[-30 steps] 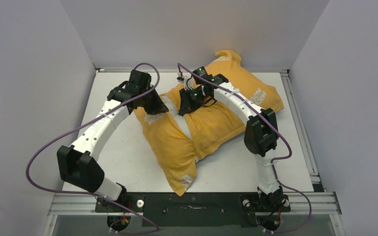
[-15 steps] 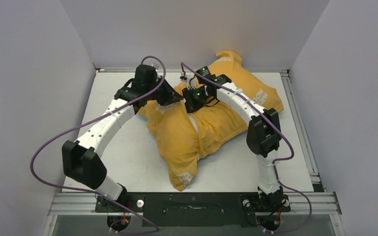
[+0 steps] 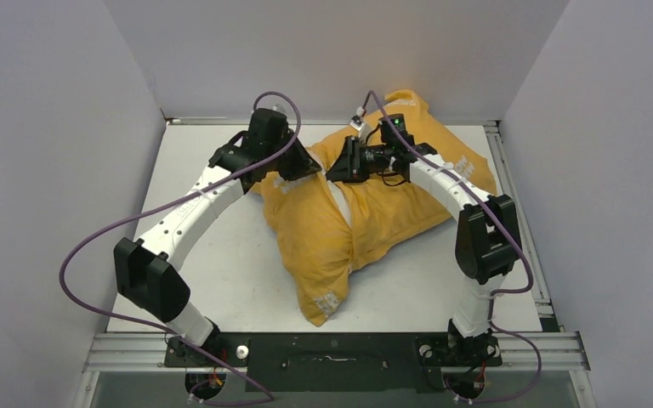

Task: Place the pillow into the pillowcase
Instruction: Stuff the pillow into the pillowcase, then turn over the pillow at the center of the board.

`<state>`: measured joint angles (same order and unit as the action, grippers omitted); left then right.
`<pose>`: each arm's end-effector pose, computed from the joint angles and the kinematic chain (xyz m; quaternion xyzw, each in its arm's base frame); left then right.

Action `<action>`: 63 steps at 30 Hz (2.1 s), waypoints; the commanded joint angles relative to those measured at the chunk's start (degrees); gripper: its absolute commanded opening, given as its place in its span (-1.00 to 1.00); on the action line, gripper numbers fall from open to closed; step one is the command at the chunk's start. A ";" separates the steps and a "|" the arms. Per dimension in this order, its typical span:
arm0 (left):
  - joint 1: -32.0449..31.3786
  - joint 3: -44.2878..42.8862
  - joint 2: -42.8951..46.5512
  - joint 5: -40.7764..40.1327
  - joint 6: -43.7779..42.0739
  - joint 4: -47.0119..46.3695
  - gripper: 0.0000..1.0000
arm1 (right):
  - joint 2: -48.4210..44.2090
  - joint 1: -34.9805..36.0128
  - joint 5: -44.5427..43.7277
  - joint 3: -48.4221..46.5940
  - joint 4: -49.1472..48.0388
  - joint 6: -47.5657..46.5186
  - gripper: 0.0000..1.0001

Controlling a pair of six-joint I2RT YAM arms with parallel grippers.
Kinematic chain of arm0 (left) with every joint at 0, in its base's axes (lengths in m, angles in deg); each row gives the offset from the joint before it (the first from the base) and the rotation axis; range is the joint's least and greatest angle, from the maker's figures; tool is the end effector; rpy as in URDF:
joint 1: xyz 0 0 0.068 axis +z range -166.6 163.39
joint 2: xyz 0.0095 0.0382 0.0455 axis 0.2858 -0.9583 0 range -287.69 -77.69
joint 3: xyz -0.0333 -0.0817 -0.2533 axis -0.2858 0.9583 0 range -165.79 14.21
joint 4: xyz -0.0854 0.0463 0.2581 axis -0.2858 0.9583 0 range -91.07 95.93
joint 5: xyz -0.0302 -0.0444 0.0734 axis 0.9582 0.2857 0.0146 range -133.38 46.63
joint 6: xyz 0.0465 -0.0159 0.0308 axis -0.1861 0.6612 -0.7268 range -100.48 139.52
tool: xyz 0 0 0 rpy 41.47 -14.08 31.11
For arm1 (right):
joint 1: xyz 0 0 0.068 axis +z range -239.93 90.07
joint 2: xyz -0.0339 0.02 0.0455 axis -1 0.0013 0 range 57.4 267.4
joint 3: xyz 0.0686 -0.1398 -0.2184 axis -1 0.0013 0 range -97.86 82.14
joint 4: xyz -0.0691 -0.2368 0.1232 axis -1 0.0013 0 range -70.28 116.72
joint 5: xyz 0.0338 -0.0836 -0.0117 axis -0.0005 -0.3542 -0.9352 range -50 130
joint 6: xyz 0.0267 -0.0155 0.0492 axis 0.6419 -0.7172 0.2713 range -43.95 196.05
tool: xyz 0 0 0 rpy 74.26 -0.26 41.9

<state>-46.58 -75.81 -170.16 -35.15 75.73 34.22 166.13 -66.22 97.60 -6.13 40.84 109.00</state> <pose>0.3304 -0.1974 0.3510 -0.1724 0.8793 -0.3471 0.2768 0.3887 0.2091 0.2604 -0.1325 0.8126 0.5572 0.1078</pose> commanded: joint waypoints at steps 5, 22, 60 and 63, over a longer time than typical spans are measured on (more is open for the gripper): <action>-0.45 -5.11 0.71 -6.05 -4.21 -3.92 -0.43 | -8.06 -3.16 -0.47 -2.10 -13.38 15.26 0.21; -5.64 -16.48 0.49 -27.59 -28.94 15.12 0.94 | -26.43 -25.61 -26.39 9.51 13.86 13.03 0.79; 8.95 -5.93 5.14 -5.83 -18.78 7.31 0.97 | -31.77 -18.95 -22.91 38.75 -23.81 38.51 -0.89; 10.33 -5.67 4.75 -5.85 -20.57 8.73 0.96 | -32.82 -19.43 -23.44 29.50 -14.48 31.75 -0.89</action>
<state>-37.90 -81.62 -167.47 -41.31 57.70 43.53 137.74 -84.98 76.12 35.62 19.46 151.88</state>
